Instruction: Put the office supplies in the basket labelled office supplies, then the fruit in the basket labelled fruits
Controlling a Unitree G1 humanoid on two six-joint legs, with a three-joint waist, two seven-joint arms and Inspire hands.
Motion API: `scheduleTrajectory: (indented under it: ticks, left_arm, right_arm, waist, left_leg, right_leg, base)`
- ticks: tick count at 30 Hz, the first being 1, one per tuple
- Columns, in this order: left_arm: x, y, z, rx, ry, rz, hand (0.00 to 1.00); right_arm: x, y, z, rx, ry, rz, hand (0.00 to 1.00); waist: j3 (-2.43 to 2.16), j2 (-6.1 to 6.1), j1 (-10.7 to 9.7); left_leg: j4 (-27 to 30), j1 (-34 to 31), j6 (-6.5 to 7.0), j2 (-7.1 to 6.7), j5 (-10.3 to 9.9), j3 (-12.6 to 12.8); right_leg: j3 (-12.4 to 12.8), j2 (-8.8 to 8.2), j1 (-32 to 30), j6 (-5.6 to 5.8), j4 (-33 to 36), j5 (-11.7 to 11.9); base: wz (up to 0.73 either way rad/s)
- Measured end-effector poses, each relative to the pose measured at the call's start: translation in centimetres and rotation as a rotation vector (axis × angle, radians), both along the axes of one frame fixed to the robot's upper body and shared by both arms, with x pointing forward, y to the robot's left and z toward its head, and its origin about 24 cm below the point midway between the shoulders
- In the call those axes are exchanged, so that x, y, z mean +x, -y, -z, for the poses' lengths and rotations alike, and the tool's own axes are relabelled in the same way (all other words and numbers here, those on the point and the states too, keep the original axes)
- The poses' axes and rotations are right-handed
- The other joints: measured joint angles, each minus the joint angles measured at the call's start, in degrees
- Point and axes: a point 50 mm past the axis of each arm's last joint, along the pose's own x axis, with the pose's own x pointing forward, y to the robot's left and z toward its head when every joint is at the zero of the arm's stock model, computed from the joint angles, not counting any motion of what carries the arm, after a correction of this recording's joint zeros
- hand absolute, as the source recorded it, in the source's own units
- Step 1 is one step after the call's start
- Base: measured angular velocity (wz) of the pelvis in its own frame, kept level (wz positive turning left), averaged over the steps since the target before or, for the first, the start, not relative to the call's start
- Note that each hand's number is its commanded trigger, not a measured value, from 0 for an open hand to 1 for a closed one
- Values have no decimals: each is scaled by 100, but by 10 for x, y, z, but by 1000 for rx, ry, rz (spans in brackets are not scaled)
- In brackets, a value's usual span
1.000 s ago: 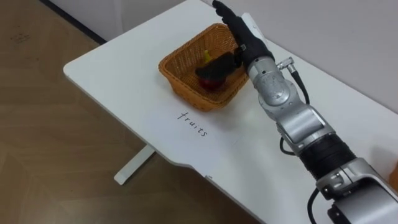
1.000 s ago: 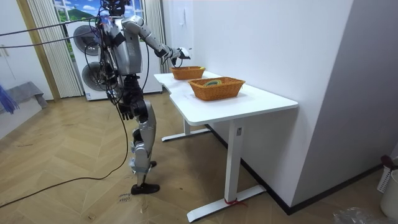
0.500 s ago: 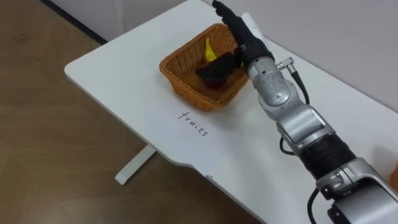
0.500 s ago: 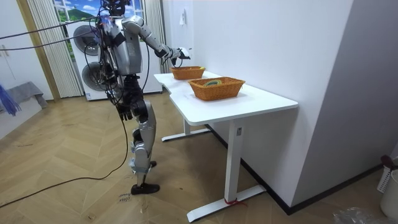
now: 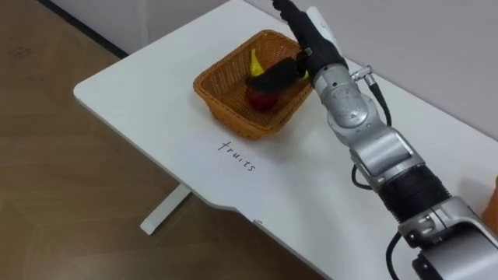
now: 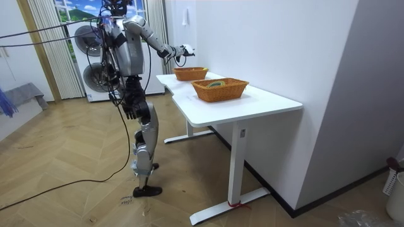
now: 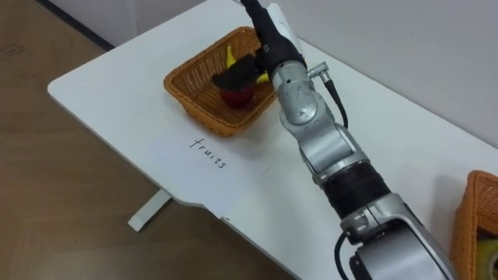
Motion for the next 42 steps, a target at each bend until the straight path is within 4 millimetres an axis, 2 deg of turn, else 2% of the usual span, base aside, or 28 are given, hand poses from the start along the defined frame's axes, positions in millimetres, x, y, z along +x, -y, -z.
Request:
scheduleTrajectory:
  ticks: [5,7,9,10,12,14,16,18,19,26,32,34,35,37,42]
  left_arm:
    - [-6,-4,1,-5,-11,-56,0]
    - [-7,-5,1,-9,-10,-75,0]
    - [-10,-7,1,-6,-15,-86,0]
    - [-10,-8,1,2,-15,-90,0]
    - [-11,-10,1,9,-9,-100,0]
    - [-8,-10,0,10,7,-100,0]
    - [-4,-10,-1,2,26,-111,0]
    - [-3,-9,-1,-1,28,-115,0]
    - [-3,-9,-1,-11,33,-131,0]
    - [-4,-9,0,-27,36,-161,0]
    - [-11,-15,0,-11,31,-159,0]
    - [-13,-18,0,-6,29,-175,0]
    - [-13,-19,0,-7,31,-181,0]
    - [-15,-19,1,-10,29,-192,0]
    - [-23,-19,2,5,28,-200,0]
  right_arm:
    - [1,17,-21,69,76,59,0]
    - [-2,30,-39,89,139,79,0]
    - [-5,38,-51,147,169,66,0]
    - [-6,43,-58,174,189,68,0]
    - [-7,57,-64,188,208,91,0]
    - [-7,71,-69,207,218,118,0]
    - [-11,84,-72,249,235,155,0]
    - [-14,90,-75,263,253,164,0]
    - [-16,93,-77,273,259,170,0]
    - [-25,123,-75,293,264,249,0]
    - [-50,156,-58,353,274,383,0]
    - [-60,171,-47,361,260,455,0]
    - [-63,176,-46,368,264,476,0]
    - [-80,199,-39,398,281,595,0]
    - [-109,233,-22,423,315,842,0]
  waist:
    - [11,61,-211]
    - [-15,71,-412]
    - [-18,97,-520]
    - [-24,114,-652]
    - [-44,149,-809]
    - [-52,183,-921]
    - [-85,248,-1074]
    - [-115,299,-1266]
    - [-115,335,-1316]
    - [-120,419,-1711]
    - [-128,426,-2046]
    - [-153,413,-2258]
    - [-152,416,-2302]
    - [-160,442,-2447]
    - [-135,524,-2692]
  left_leg:
    - [7,59,-1,3,-2,15]
    - [9,65,1,-1,0,13]
    - [7,124,3,7,0,65]
    - [-8,179,6,9,-1,91]
    - [-31,241,16,12,-10,129]
    - [-41,303,20,23,-13,198]
    - [-99,398,24,46,-16,337]
    - [-127,450,29,59,-19,411]
    - [-187,543,28,87,-20,530]
    - [-304,798,-4,205,-88,967]
    - [-392,903,-27,284,-125,1303]
    - [-391,892,-49,321,-149,1387]
    - [-391,892,-52,326,-152,1414]
    - [-402,918,-62,344,-172,1480]
    - [-404,995,-101,416,-257,1682]
  right_leg:
    - [20,-1,46,-1,8,0]
    - [26,-10,52,-1,16,0]
    - [101,-5,90,-1,16,1]
    - [135,-3,133,-1,15,1]
    - [170,-7,171,0,14,1]
    - [264,-7,174,0,19,1]
    - [424,-2,169,0,28,9]
    - [506,0,167,1,40,10]
    - [634,13,171,-6,48,16]
    - [1105,101,124,-28,102,30]
    - [1406,174,31,-56,111,47]
    - [1488,207,-38,-67,113,54]
    - [1513,212,-49,-70,111,56]
    - [1582,231,-60,-72,110,57]
    - [1740,302,-59,-81,100,63]
  base:
    - [-1]
    - [3]
    - [-13]
    - [-15]
    - [-12]
    - [-22]
    - [-28]
    - [-29]
    - [-42]
    - [-36]
    - [-30]
    - [-19]
    - [-17]
    - [-17]
    - [-23]
